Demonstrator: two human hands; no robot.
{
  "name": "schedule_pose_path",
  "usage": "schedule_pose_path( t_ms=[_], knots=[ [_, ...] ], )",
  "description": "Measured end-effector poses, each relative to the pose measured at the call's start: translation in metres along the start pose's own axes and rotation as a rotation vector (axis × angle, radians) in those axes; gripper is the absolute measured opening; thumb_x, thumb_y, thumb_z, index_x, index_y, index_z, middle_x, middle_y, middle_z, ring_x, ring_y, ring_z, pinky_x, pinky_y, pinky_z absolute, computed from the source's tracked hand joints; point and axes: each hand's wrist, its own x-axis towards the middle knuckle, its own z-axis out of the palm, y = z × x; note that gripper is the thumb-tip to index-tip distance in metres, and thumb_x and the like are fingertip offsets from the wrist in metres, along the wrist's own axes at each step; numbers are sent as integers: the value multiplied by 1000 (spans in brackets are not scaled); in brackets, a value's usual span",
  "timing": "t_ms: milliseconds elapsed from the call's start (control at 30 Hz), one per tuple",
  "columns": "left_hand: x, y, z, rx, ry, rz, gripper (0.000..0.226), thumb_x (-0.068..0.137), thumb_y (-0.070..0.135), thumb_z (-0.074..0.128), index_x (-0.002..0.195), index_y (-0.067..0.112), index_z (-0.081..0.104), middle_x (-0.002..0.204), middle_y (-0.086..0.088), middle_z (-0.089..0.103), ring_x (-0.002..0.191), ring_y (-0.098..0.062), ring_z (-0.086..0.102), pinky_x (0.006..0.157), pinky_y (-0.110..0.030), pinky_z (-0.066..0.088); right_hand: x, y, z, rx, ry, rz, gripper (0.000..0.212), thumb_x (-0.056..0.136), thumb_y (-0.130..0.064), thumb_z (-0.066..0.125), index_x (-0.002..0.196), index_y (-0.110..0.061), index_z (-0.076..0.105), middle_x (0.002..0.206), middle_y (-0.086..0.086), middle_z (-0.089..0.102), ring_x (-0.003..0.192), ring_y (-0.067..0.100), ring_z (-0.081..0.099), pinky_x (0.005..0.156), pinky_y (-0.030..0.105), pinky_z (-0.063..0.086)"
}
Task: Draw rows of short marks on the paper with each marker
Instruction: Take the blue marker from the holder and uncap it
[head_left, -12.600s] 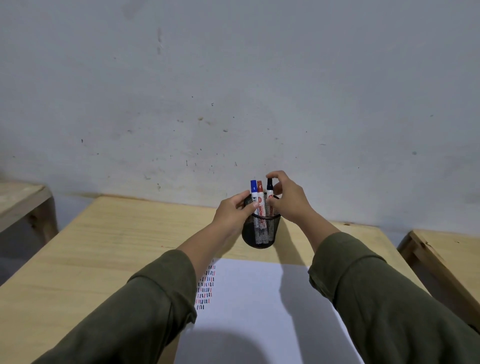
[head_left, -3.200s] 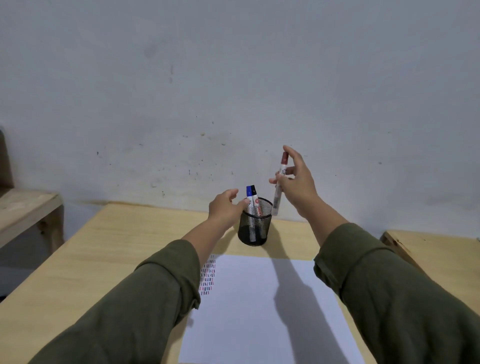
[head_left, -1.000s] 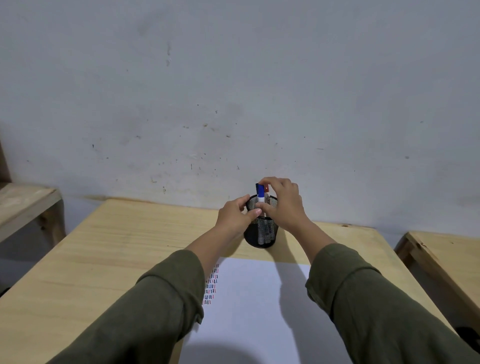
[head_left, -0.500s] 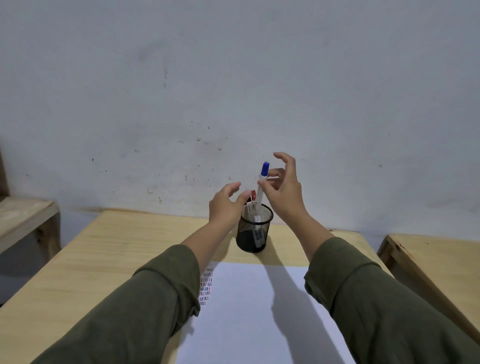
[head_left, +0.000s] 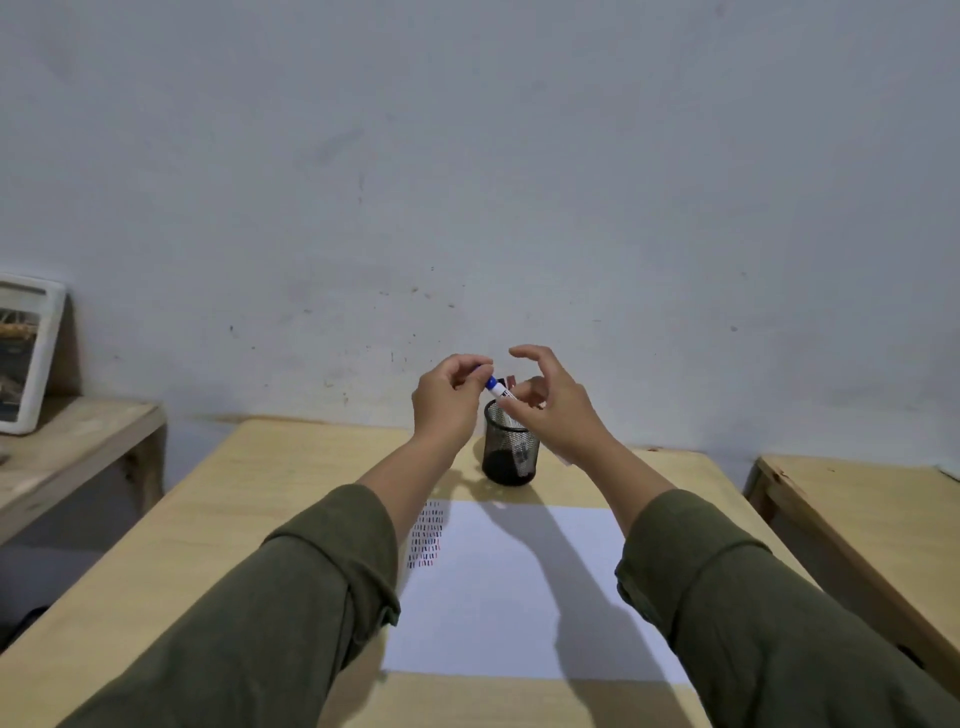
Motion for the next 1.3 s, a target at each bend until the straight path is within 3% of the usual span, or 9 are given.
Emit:
schedule_pose_path(
  t_ms=[133, 233, 400, 533, 700, 833, 933, 1033, 1300],
  knots=[
    [-9, -14, -16, -109, 170, -153, 10, 89, 26, 59, 94, 22, 66, 86, 1, 67, 83, -16, 63, 76, -24, 48, -17, 1, -4, -41, -10, 80, 38, 78, -28, 73, 112, -28, 57, 70, 2, 66, 70, 18, 58, 65, 27, 44],
    [-14, -22, -27, -193, 251, -249, 20, 89, 29, 59, 100, 14, 66, 90, -2, 66, 75, -13, 63, 70, -20, 48, -23, 0, -7, 114, 60, 113, 28, 77, -27, 75, 102, -30, 61, 67, 4, 65, 65, 20, 61, 68, 34, 49],
    [-22, -24, -26, -240, 194, -319, 24, 87, 32, 61, 95, 9, 65, 73, 2, 65, 66, -8, 62, 78, -24, 55, -29, -14, -1, 454, 110, 170, 26, 81, -15, 73, 106, -15, 65, 74, 7, 62, 54, 9, 58, 58, 22, 49],
    [-23, -17, -21, -289, 136, -324, 24, 87, 31, 61, 92, 8, 64, 72, 0, 65, 64, -7, 63, 76, -21, 55, -29, -17, 3, 654, 126, 204, 16, 84, -14, 69, 99, -15, 66, 83, 10, 63, 62, 15, 57, 62, 25, 46],
    [-27, -17, -14, -249, 25, -282, 20, 86, 33, 63, 83, 13, 64, 70, 0, 65, 62, -8, 62, 73, -21, 55, -32, -17, 6, 660, 29, 259, 20, 88, -20, 65, 102, -6, 65, 66, 6, 65, 52, 12, 58, 51, 17, 46],
    [-28, -22, -15, -155, -32, -142, 5, 89, 26, 59, 89, 23, 62, 85, -2, 69, 80, -12, 65, 84, -27, 53, -32, -14, 8, 707, 39, 292, 14, 91, -19, 58, 99, -9, 64, 66, 4, 65, 53, 10, 58, 53, 16, 46],
    [-28, -26, -18, 7, -115, 22, 19, 88, 16, 58, 103, 26, 66, 95, 6, 69, 89, -6, 62, 84, -15, 47, -29, -7, 6, 735, 47, 299, 15, 92, -18, 56, 100, -9, 65, 68, 5, 65, 58, 13, 57, 56, 18, 46],
    [-25, -28, -20, 60, -119, 69, 20, 88, 12, 56, 101, 24, 68, 85, 9, 66, 82, -1, 60, 72, -5, 42, -27, -3, 6, 757, 22, 311, 16, 93, -17, 54, 99, -8, 65, 67, 5, 65, 59, 14, 57, 57, 20, 46],
    [-18, -36, -17, 116, -147, 47, 17, 93, 14, 49, 92, 21, 64, 74, 7, 60, 76, -15, 54, 80, -29, 45, -24, 1, 9, 791, -29, 291, 19, 95, -12, 48, 93, -5, 65, 61, 7, 65, 55, 16, 59, 58, 21, 51]
  ],
)
